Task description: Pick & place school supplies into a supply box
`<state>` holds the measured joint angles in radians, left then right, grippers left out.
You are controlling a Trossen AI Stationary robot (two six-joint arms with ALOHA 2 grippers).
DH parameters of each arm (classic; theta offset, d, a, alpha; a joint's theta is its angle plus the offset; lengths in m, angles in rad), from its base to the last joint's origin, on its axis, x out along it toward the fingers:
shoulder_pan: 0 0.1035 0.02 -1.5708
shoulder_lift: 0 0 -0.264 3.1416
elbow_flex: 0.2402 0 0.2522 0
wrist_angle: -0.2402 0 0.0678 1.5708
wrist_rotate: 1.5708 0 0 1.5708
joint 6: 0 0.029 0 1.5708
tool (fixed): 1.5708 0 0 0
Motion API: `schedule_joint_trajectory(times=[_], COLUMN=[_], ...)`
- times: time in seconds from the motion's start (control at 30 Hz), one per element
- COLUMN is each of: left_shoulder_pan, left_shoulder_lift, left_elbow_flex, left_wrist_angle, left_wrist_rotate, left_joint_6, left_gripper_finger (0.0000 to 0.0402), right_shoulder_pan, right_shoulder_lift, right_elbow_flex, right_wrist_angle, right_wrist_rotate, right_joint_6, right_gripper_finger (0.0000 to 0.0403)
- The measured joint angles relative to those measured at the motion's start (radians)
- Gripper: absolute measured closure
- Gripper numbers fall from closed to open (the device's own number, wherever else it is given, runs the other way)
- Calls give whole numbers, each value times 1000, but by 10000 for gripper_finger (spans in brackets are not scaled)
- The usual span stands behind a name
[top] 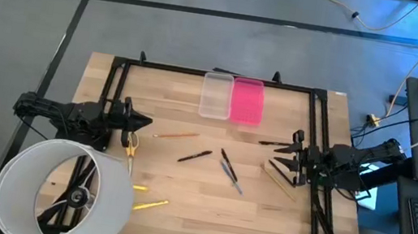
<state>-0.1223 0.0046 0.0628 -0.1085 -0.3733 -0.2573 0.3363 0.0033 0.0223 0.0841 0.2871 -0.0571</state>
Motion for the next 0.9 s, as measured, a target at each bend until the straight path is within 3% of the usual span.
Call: schedule_joint_trajectory(times=[0.3,0.5,0.67,0.9], left_shoulder_pan=[0,0,0,0], left_shoulder_lift=[0,0,0,0], left_elbow_flex=[0,0,0,0], left_wrist_angle=[0,0,0,0], left_wrist_rotate=[0,0,0,0], left_joint_6=[0,0,0,0], left_gripper_finger=[393,389,391,388], right_shoulder_pan=[0,-1,0,-1], right_shoulder_lift=[0,0,0,0], right_elbow_flex=[0,0,0,0], right_wrist_angle=[0,9,3,20], right_wrist_rotate=[0,60,60,64], right_joint_6=[-3,-186,-209,83], right_gripper_finger=[289,289,289,289])
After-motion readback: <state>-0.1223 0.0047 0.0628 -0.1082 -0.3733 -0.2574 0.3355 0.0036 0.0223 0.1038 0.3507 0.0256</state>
